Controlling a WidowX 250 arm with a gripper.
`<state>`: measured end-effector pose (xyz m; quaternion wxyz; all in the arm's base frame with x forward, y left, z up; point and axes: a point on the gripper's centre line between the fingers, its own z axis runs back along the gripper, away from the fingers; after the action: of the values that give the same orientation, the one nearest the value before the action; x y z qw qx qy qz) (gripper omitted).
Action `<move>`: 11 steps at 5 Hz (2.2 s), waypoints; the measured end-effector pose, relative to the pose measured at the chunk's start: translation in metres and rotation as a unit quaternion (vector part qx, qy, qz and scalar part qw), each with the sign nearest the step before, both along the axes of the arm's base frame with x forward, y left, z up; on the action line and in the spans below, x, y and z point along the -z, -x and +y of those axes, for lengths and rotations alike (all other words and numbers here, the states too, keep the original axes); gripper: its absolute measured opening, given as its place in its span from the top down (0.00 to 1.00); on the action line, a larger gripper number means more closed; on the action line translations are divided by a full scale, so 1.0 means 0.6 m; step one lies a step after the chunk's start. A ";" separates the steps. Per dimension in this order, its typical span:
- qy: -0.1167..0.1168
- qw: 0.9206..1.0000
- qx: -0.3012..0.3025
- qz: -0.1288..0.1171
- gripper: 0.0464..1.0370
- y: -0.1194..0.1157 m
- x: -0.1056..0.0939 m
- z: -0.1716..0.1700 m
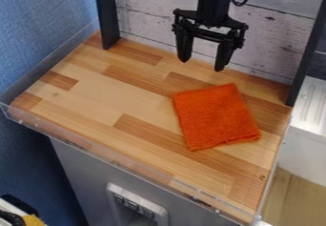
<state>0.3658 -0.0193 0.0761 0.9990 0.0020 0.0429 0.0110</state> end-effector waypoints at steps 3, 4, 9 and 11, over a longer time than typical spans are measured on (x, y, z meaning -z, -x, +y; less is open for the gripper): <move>-0.014 0.992 -0.125 -0.020 0.04 0.035 0.014 -0.040; -0.014 0.984 -0.175 -0.041 0.04 0.038 0.004 -0.056; -0.020 0.949 -0.311 -0.050 0.67 0.056 0.013 -0.114; -0.026 0.947 -0.318 -0.039 0.98 0.083 0.047 -0.119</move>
<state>0.3158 -0.0909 0.0479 0.9442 0.0134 0.0016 0.3291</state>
